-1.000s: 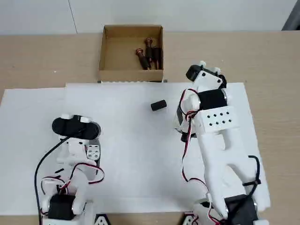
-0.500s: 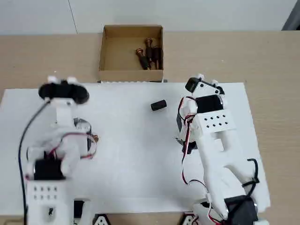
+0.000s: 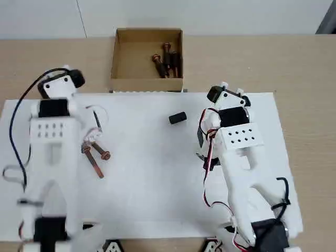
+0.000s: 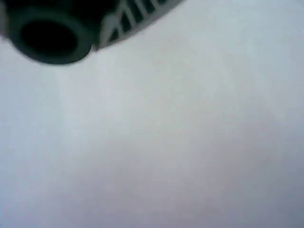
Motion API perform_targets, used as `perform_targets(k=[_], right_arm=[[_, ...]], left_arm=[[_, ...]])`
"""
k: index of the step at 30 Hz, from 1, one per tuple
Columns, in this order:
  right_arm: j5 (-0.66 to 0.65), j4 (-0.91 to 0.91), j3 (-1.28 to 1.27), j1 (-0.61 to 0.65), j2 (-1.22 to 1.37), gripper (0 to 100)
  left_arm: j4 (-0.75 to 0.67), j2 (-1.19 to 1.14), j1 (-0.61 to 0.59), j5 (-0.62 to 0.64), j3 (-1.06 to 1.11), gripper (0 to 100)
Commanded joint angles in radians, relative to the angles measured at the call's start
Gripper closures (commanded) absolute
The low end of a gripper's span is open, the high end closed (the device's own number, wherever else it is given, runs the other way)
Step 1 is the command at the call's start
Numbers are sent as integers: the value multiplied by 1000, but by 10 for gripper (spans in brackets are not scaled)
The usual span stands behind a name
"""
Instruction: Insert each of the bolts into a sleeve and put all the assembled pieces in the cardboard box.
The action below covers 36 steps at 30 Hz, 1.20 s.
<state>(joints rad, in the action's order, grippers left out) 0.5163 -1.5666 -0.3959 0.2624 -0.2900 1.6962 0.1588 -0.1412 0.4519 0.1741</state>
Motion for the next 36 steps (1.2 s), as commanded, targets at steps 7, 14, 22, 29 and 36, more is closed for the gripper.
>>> perform_targets(k=[7,14,22,29,36], right_arm=[[-3,65,6,-12,-28,996],[-3,105,6,-12,-28,996],[-2,107,6,-12,-28,996],[-2,107,6,-10,-28,996],[-2,99,6,-10,-28,996]], left_arm=[[18,-163,-94,46,-111,994],[18,-229,-98,46,-99,992],[15,-296,-95,44,-102,991],[17,-304,-94,44,-102,934],[15,-305,-97,44,-102,849]])
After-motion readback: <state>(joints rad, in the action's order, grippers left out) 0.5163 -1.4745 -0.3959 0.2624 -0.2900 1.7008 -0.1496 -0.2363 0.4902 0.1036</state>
